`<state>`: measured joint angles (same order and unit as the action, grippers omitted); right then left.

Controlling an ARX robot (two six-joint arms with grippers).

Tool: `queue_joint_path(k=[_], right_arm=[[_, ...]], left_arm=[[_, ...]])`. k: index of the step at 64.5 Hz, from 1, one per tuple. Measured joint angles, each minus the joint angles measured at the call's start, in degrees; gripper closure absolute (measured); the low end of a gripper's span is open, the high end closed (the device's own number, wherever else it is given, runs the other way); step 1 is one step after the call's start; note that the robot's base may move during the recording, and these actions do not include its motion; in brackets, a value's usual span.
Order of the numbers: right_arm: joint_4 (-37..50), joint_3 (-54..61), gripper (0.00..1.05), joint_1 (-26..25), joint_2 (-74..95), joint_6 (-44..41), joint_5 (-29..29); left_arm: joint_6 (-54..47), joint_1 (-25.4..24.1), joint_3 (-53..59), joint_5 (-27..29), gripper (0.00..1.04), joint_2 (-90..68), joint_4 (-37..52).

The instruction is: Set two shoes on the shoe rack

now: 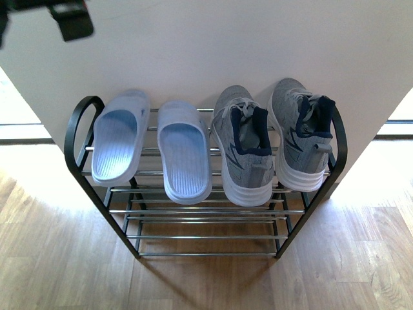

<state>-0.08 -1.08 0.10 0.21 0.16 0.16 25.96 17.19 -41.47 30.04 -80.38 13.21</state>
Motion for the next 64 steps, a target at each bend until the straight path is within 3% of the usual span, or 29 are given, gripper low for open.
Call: queue_joint_path(k=[5, 13, 15, 22, 29, 51, 64], right_arm=[[0.0, 0.0, 0.09, 0.0, 0.0, 0.0, 0.0], [0.0, 0.0, 0.09, 0.0, 0.0, 0.0, 0.0], [0.0, 0.0, 0.09, 0.0, 0.0, 0.0, 0.0], [0.0, 0.0, 0.09, 0.0, 0.0, 0.0, 0.0], [0.0, 0.0, 0.09, 0.0, 0.0, 0.0, 0.0], [0.0, 0.0, 0.09, 0.0, 0.0, 0.0, 0.0], [0.0, 0.0, 0.09, 0.0, 0.0, 0.0, 0.0]], left_arm=[[1.7, 0.7, 3.2, 4.2, 0.09, 7.3, -2.4], [2.7, 1.1, 4.1, 4.5, 0.09, 10.7, -3.0], [0.8, 0.8, 5.0, 2.2, 0.12, 10.7, -0.4], [-11.3, -2.1, 14.3, -12.7, 0.30, 11.5, 20.8], [-20.4, -4.3, 21.2, -18.1, 0.49, 15.8, 30.3], [-24.8, -9.5, 30.9, -22.7, 1.04, 26.4, 29.8], [-25.2, -11.7, 34.6, -24.6, 1.04, 32.9, 26.9]])
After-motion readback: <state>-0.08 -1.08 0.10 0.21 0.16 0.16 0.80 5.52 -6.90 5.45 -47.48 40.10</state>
